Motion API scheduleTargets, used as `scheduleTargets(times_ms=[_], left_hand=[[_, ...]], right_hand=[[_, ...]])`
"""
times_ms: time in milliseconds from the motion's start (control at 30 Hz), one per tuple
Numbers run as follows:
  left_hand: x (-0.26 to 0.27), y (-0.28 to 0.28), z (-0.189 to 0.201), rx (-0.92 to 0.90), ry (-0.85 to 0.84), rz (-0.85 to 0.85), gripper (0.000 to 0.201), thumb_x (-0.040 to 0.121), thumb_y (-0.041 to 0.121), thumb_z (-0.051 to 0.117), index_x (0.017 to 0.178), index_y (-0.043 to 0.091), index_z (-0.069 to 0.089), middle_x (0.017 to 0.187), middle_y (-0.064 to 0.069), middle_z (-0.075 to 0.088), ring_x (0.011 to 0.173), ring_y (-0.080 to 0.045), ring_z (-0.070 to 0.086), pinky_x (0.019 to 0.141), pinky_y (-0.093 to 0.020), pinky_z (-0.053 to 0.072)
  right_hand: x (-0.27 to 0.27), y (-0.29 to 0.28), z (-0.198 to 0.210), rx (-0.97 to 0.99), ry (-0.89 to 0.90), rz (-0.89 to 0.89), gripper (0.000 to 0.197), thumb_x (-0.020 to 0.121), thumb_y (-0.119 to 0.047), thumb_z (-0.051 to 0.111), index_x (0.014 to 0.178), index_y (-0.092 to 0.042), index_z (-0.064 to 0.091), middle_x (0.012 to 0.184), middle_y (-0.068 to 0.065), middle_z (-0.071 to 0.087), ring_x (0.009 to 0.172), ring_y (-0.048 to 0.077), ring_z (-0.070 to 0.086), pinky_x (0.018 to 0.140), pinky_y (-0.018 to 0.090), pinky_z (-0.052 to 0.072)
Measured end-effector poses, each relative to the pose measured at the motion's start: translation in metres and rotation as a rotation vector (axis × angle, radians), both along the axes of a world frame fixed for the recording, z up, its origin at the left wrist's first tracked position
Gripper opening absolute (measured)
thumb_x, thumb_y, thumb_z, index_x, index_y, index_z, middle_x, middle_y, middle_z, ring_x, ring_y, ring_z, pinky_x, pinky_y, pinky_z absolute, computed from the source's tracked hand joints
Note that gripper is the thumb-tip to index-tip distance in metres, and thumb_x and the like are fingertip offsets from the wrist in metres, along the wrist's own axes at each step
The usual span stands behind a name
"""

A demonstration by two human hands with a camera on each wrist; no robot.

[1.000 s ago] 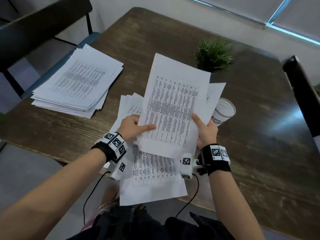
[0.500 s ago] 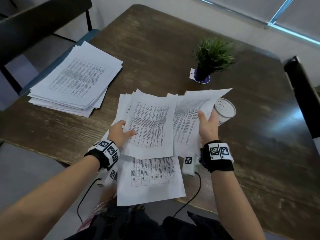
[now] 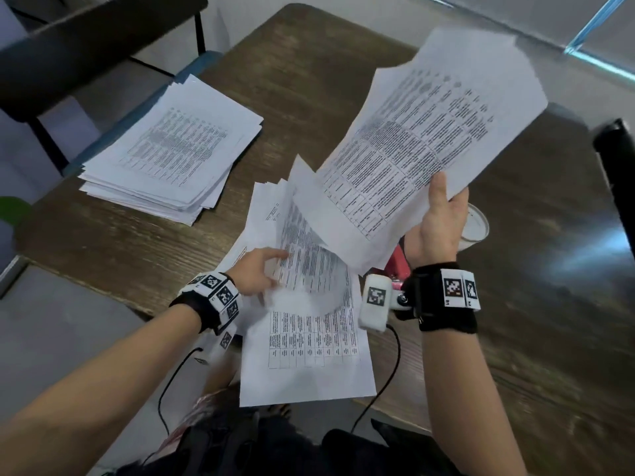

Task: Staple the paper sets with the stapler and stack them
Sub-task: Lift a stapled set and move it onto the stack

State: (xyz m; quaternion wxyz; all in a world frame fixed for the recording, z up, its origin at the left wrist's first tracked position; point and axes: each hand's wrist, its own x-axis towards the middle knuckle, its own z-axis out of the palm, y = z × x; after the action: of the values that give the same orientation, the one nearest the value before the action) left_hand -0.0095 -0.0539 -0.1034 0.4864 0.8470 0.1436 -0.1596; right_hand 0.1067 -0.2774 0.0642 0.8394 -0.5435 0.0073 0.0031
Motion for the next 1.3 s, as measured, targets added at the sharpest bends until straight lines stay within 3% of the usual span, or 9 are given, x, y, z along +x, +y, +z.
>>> scheduleTargets(times_ms=[133, 267, 367, 600, 767, 967, 1033, 1133, 1300], left_hand=[[0.003, 0.005, -0.003, -0.014, 0.075, -0.131, 0.093, 0.073, -0.016, 0.062, 0.15, 0.026, 0.032, 0.153, 0.004, 0.031, 0.122, -0.036, 0.055, 0.058, -0.015, 0.054], [0.005, 0.004, 0.001, -0.001, -0.002, -0.21, 0.097, 0.07, -0.016, 0.055, 0.144, 0.043, 0.033, 0.157, 0.001, 0.029, 0.133, -0.032, 0.045, 0.093, -0.044, 0.051], [0.001, 0.01, -0.009, -0.041, -0.027, -0.211, 0.104, 0.065, -0.008, 0.052, 0.126, 0.074, 0.032, 0.156, 0.009, 0.029, 0.106, -0.033, 0.055, 0.082, -0.052, 0.051], [-0.009, -0.006, 0.022, -0.15, -0.056, -0.004, 0.037, 0.073, 0.002, 0.069, 0.106, 0.017, 0.061, 0.105, -0.001, 0.064, 0.098, -0.021, 0.062, 0.083, -0.039, 0.053], [-0.009, -0.006, 0.016, -0.27, -0.028, 0.037, 0.065, 0.076, -0.011, 0.072, 0.132, 0.015, 0.052, 0.127, 0.003, 0.058, 0.112, -0.012, 0.058, 0.1, -0.027, 0.047], [0.003, -0.013, 0.019, -0.356, -0.03, 0.313, 0.036, 0.101, 0.01, 0.043, 0.137, 0.008, 0.047, 0.132, -0.003, 0.052, 0.134, -0.023, 0.043, 0.1, -0.021, 0.037], [0.007, -0.017, 0.022, -0.216, -0.024, 0.277, 0.065, 0.098, 0.037, 0.053, 0.149, 0.008, 0.026, 0.143, 0.001, 0.042, 0.136, -0.022, 0.039, 0.106, -0.026, 0.031], [0.011, -0.024, 0.025, -0.03, -0.017, 0.212, 0.106, 0.087, 0.019, 0.072, 0.154, 0.013, -0.01, 0.153, -0.01, 0.033, 0.137, -0.03, 0.04, 0.108, -0.032, 0.032], [0.017, -0.011, 0.031, -0.126, -0.199, 0.404, 0.081, 0.079, 0.005, 0.077, 0.148, 0.006, 0.033, 0.141, -0.006, 0.05, 0.129, -0.021, 0.048, 0.104, -0.029, 0.038]], right_hand=[[0.004, 0.008, 0.011, -0.007, -0.034, 0.056, 0.032, 0.099, -0.007, 0.052, 0.13, -0.004, 0.045, 0.123, 0.012, 0.064, 0.112, 0.026, 0.064, 0.091, 0.039, 0.055], [0.014, 0.022, 0.026, 0.105, -0.1, 0.189, 0.041, 0.097, -0.005, 0.053, 0.135, 0.001, 0.041, 0.131, 0.021, 0.056, 0.124, 0.038, 0.053, 0.104, 0.054, 0.044], [0.028, 0.021, 0.017, 0.193, -0.109, 0.247, 0.039, 0.099, -0.006, 0.049, 0.136, -0.001, 0.042, 0.133, 0.021, 0.052, 0.127, 0.038, 0.05, 0.109, 0.056, 0.038], [0.04, -0.014, -0.088, -0.614, 0.237, 0.038, 0.038, 0.092, -0.009, 0.06, 0.129, -0.001, 0.053, 0.126, 0.008, 0.062, 0.112, 0.023, 0.06, 0.098, 0.037, 0.047], [0.016, -0.01, -0.142, -1.108, 0.273, 0.151, 0.038, 0.09, -0.001, 0.055, 0.128, -0.005, 0.046, 0.118, 0.006, 0.059, 0.115, 0.02, 0.055, 0.089, 0.024, 0.041], [0.006, -0.009, -0.151, -1.199, 0.297, 0.232, 0.033, 0.095, 0.0, 0.05, 0.128, -0.003, 0.044, 0.124, 0.017, 0.058, 0.114, 0.034, 0.055, 0.079, 0.027, 0.037], [0.007, -0.008, -0.153, -1.178, 0.197, 0.309, 0.037, 0.094, -0.008, 0.058, 0.128, -0.004, 0.046, 0.126, 0.014, 0.059, 0.116, 0.031, 0.056, 0.083, 0.025, 0.037], [0.008, -0.007, -0.156, -1.211, 0.095, 0.409, 0.043, 0.093, -0.015, 0.062, 0.131, -0.004, 0.047, 0.13, 0.011, 0.058, 0.12, 0.027, 0.055, 0.094, 0.027, 0.039], [0.02, -0.012, -0.151, -0.984, 0.127, 0.297, 0.037, 0.086, -0.024, 0.073, 0.116, -0.007, 0.059, 0.108, -0.002, 0.066, 0.101, 0.015, 0.063, 0.084, 0.028, 0.049]])
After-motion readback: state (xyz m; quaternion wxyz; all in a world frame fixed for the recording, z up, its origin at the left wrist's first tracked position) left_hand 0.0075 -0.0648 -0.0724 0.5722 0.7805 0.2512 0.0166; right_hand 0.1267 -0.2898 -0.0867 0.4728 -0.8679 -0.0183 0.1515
